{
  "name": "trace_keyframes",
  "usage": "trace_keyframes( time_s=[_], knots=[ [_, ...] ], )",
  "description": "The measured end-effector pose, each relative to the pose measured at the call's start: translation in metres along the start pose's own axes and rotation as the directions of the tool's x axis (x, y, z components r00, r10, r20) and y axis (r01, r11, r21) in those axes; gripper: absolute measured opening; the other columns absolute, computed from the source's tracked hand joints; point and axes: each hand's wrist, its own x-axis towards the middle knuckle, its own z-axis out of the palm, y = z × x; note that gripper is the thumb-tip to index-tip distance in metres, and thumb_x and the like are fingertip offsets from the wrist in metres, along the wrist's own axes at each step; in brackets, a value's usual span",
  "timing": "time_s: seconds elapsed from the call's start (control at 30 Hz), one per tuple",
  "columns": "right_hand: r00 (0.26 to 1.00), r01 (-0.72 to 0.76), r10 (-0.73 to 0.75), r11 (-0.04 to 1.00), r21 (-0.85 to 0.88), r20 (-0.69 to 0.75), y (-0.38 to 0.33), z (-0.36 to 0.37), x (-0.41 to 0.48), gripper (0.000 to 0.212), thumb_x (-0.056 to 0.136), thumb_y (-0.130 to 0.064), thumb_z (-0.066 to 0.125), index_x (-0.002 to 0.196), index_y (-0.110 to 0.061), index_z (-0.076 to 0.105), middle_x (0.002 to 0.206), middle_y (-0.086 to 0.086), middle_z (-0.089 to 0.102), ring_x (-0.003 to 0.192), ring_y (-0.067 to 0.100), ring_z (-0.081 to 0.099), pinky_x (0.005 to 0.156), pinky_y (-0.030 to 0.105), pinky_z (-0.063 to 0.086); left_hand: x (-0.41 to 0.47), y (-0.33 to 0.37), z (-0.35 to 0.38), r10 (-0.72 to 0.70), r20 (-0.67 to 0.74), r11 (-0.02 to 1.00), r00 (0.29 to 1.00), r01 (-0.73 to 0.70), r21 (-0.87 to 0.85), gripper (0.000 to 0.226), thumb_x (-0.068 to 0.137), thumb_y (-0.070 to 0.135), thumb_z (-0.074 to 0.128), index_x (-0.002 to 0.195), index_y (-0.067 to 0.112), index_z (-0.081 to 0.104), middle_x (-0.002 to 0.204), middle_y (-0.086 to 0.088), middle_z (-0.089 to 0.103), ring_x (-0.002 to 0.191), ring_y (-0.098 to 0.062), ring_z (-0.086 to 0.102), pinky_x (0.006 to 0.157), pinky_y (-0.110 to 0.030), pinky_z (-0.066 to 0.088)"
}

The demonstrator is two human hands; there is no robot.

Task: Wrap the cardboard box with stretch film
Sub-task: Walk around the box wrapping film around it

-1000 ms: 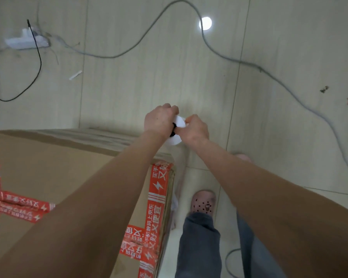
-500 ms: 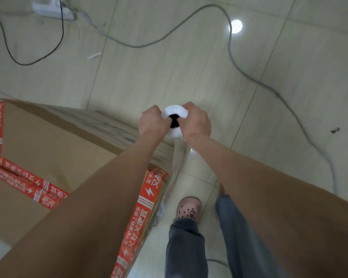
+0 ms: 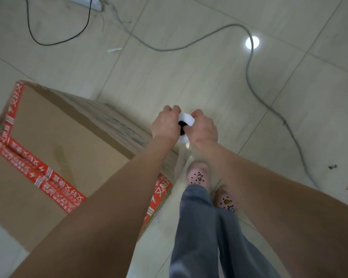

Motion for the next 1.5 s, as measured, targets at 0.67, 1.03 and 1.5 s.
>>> trace_keyframes(
  time_s=[0.67, 1.03, 1.5],
  knots=[
    [0.992, -0.067, 0.078, 0.992, -0.108, 0.098, -0.074, 0.014, 0.043, 0.044, 0.086, -0.032, 0.059, 0.124, -0.014, 0.045, 0.115, 0.008, 0.059, 0.103, 0.028, 0.059, 0.074, 0.032, 0.042, 0.057, -0.068, -0.03, -0.431, 0.2, 0.776, 0.88, 0.475, -0.416, 0.038, 0.073, 0.032, 0.067, 0.098, 0.005, 0.062, 0.092, -0.012, 0.069, 0.083, -0.027, 0.066, 0.06, -0.028, 0.045],
    [0.994, -0.021, 0.03, 0.996, -0.083, 0.109, -0.113, 0.03, 0.058, 0.025, 0.086, -0.02, 0.054, 0.11, -0.012, 0.053, 0.104, 0.008, 0.062, 0.084, 0.024, 0.05, 0.068, 0.029, 0.036, 0.081, -0.087, -0.052, -0.156, 0.1, 0.968, 0.983, 0.172, -0.182, 0.037, 0.085, 0.012, 0.058, 0.12, 0.008, 0.047, 0.111, -0.012, 0.055, 0.099, -0.031, 0.057, 0.07, -0.035, 0.043],
    [0.961, 0.267, -0.22, 0.899, -0.347, 0.169, -0.148, 0.01, 0.099, 0.022, 0.083, -0.015, 0.05, 0.103, -0.017, 0.06, 0.095, 0.006, 0.067, 0.09, 0.029, 0.062, 0.066, 0.029, 0.039, 0.108, -0.083, -0.063, -0.376, 0.085, 0.876, 0.923, 0.384, -0.29, 0.02, 0.085, 0.017, 0.053, 0.102, 0.007, 0.054, 0.101, -0.011, 0.06, 0.093, -0.031, 0.059, 0.064, -0.033, 0.041]
  ],
)
